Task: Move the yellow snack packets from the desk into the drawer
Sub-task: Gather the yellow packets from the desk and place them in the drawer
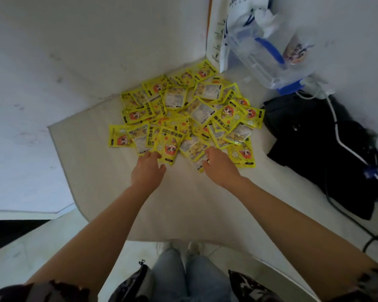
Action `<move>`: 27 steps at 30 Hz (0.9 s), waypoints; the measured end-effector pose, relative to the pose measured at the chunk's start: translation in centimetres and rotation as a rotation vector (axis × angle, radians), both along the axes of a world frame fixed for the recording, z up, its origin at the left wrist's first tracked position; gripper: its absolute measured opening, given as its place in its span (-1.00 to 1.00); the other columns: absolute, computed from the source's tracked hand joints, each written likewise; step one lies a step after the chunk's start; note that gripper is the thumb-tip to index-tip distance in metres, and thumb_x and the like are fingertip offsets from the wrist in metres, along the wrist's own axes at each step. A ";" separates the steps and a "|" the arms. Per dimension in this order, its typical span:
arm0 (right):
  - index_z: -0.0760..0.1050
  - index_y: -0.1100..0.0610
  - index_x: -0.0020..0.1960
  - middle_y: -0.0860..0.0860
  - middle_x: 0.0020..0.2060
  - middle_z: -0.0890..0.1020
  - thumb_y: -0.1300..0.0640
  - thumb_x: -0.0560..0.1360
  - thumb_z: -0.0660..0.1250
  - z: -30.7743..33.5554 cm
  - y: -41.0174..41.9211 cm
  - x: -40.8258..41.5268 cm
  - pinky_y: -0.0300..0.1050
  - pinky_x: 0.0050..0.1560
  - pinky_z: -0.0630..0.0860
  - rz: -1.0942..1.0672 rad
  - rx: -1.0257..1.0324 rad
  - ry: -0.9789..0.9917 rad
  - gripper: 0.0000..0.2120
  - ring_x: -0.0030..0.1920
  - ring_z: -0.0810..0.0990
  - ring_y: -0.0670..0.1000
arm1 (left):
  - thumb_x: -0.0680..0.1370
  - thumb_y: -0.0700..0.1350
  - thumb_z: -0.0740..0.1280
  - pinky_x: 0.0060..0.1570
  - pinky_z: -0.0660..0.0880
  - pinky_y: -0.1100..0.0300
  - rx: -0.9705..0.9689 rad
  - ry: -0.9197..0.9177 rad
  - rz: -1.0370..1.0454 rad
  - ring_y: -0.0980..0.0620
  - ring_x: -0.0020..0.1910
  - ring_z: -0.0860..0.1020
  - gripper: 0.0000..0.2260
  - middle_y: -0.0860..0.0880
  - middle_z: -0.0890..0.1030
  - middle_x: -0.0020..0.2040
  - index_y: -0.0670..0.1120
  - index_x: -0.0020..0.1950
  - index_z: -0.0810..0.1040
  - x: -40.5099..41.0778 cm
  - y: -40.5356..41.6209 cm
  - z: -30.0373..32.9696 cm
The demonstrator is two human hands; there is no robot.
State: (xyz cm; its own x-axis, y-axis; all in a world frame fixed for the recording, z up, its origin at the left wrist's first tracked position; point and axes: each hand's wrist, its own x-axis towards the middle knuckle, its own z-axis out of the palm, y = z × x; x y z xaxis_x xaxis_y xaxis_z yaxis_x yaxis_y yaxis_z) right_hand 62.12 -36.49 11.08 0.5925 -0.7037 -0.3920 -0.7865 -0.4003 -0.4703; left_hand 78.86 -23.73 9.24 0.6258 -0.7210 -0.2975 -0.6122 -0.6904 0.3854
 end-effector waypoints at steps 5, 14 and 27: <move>0.30 0.23 0.33 0.18 0.27 0.41 0.04 0.60 0.19 -0.8 -2.2 3.4 0.11 0.16 0.48 -0.029 -0.010 0.022 -0.61 0.25 0.43 0.20 | 0.55 -0.03 0.31 0.18 0.40 -0.08 -0.018 0.007 0.049 -0.16 0.32 0.34 -0.60 -0.12 0.40 0.34 -0.10 0.35 0.38 2.0 -3.5 -0.3; 0.26 0.22 0.35 0.18 0.25 0.41 -0.06 0.54 0.28 -2.2 -2.8 7.3 0.12 0.10 0.49 -0.175 -0.048 0.175 -0.49 0.24 0.42 0.22 | 0.50 0.09 0.35 0.25 0.35 -0.08 0.025 0.056 0.060 -0.19 0.39 0.26 -0.33 -0.13 0.30 0.42 -0.11 0.49 0.16 3.4 -6.7 -1.7; 0.20 0.21 0.40 0.21 0.29 0.38 -0.01 0.45 0.42 -3.5 -2.3 8.8 0.19 0.25 0.33 -0.249 -0.137 0.324 -0.33 0.29 0.36 0.30 | 0.41 -0.13 0.48 0.22 0.42 -0.11 -0.056 0.185 0.077 -0.18 0.30 0.36 -0.23 -0.17 0.40 0.26 -0.03 0.48 0.08 3.0 -7.0 -2.4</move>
